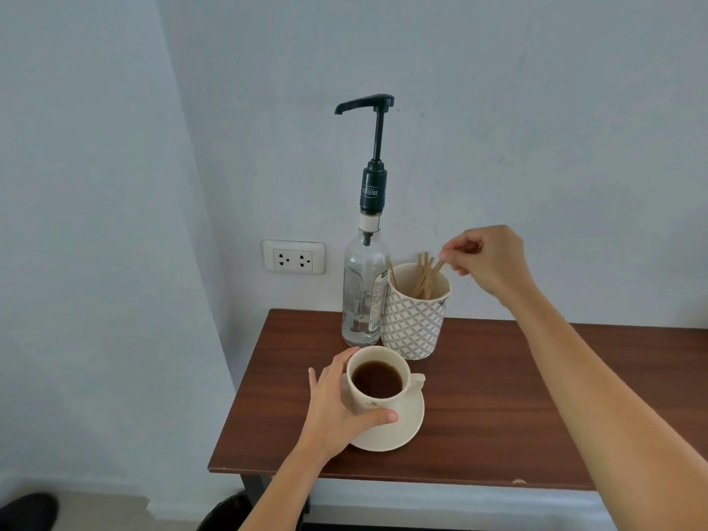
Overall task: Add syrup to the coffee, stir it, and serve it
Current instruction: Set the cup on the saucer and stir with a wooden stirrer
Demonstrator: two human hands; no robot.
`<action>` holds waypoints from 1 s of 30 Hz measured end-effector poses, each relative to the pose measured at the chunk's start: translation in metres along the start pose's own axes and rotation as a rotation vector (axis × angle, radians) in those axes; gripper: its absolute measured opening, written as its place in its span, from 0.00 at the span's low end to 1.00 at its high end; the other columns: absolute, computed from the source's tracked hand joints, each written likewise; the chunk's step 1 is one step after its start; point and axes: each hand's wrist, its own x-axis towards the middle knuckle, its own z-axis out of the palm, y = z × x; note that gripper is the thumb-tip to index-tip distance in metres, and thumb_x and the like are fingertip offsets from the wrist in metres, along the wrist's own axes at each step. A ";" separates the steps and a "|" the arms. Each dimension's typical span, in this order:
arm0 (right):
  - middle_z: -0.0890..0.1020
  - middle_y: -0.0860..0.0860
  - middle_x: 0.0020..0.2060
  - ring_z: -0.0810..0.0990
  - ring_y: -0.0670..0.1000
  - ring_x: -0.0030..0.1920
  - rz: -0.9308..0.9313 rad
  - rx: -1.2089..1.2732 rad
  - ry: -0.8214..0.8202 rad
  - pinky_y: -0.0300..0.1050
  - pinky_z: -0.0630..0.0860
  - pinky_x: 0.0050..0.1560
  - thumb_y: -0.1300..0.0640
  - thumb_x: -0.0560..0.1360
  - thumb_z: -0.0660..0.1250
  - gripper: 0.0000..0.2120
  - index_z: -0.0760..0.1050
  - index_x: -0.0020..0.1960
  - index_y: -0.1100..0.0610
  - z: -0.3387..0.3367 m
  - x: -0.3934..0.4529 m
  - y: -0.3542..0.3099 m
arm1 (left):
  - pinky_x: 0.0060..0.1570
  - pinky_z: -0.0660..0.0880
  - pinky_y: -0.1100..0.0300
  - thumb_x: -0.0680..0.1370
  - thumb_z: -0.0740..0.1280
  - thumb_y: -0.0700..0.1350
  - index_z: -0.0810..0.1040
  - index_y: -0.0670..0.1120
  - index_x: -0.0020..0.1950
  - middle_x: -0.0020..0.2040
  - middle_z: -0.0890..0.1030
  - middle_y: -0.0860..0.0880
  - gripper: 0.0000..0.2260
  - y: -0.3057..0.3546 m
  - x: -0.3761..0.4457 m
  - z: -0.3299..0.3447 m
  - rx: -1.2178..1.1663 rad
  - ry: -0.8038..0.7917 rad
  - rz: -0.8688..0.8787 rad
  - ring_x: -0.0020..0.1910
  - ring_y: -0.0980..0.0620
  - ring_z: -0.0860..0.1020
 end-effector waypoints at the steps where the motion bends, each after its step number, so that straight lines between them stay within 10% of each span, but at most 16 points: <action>1: 0.84 0.50 0.29 0.78 0.40 0.27 -0.021 0.011 0.040 0.32 0.76 0.36 0.60 0.69 0.78 0.02 0.85 0.39 0.57 -0.003 0.003 -0.003 | 0.76 0.38 0.42 0.57 0.78 0.68 0.68 0.59 0.69 0.66 0.75 0.63 0.44 0.000 0.000 0.000 -0.002 0.000 0.000 0.70 0.61 0.69; 15: 0.83 0.56 0.33 0.81 0.47 0.31 0.125 -0.150 -0.352 0.42 0.81 0.42 0.64 0.73 0.74 0.05 0.83 0.47 0.66 0.040 -0.001 0.003 | 0.76 0.43 0.39 0.57 0.79 0.67 0.68 0.65 0.67 0.64 0.73 0.72 0.41 0.001 0.000 0.000 0.001 -0.007 0.012 0.68 0.66 0.69; 24: 0.87 0.49 0.37 0.84 0.47 0.34 -0.320 0.208 0.123 0.38 0.81 0.34 0.58 0.80 0.62 0.08 0.75 0.43 0.54 -0.017 -0.044 -0.050 | 0.77 0.45 0.36 0.58 0.79 0.67 0.67 0.66 0.69 0.65 0.74 0.68 0.42 0.000 0.001 -0.001 0.009 -0.013 0.001 0.70 0.62 0.69; 30: 0.85 0.55 0.36 0.83 0.49 0.32 -0.198 0.035 -0.344 0.47 0.82 0.40 0.62 0.81 0.61 0.08 0.71 0.43 0.59 0.035 -0.106 -0.037 | 0.76 0.42 0.40 0.57 0.79 0.66 0.69 0.67 0.67 0.65 0.75 0.69 0.40 -0.004 0.002 0.002 -0.006 -0.008 0.011 0.68 0.66 0.69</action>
